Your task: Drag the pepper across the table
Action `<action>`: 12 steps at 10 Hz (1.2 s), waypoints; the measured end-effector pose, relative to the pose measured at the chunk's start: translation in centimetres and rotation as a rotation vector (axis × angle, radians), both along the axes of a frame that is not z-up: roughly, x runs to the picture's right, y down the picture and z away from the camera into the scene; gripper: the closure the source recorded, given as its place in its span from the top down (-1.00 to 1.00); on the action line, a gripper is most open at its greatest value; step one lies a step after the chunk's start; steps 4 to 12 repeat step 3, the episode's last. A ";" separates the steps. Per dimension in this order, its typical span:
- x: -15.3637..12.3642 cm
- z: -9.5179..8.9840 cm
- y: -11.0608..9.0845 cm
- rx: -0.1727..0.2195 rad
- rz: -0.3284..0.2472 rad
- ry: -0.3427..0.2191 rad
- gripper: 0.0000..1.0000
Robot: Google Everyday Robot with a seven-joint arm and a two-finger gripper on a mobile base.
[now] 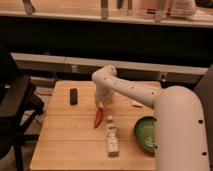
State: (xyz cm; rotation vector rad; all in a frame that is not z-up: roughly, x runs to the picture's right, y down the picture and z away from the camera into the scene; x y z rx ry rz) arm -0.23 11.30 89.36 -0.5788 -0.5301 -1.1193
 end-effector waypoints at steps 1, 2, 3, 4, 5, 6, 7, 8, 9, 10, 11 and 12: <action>0.8 0.0 0.1 0.001 0.015 0.003 -0.90; 1.6 0.0 0.3 0.002 0.025 0.008 -0.90; 2.8 0.0 0.2 0.006 0.044 0.015 -0.92; 2.8 0.0 0.2 0.006 0.044 0.015 -0.92; 2.8 0.0 0.2 0.006 0.044 0.015 -0.92; 2.8 0.0 0.2 0.006 0.044 0.015 -0.92; 2.8 0.0 0.2 0.006 0.044 0.015 -0.92; 2.8 0.0 0.2 0.006 0.044 0.015 -0.92; 2.8 0.0 0.2 0.006 0.044 0.015 -0.92; 2.8 0.0 0.2 0.006 0.044 0.015 -0.92; 2.8 0.0 0.2 0.006 0.044 0.015 -0.92; 2.8 0.0 0.2 0.006 0.044 0.015 -0.92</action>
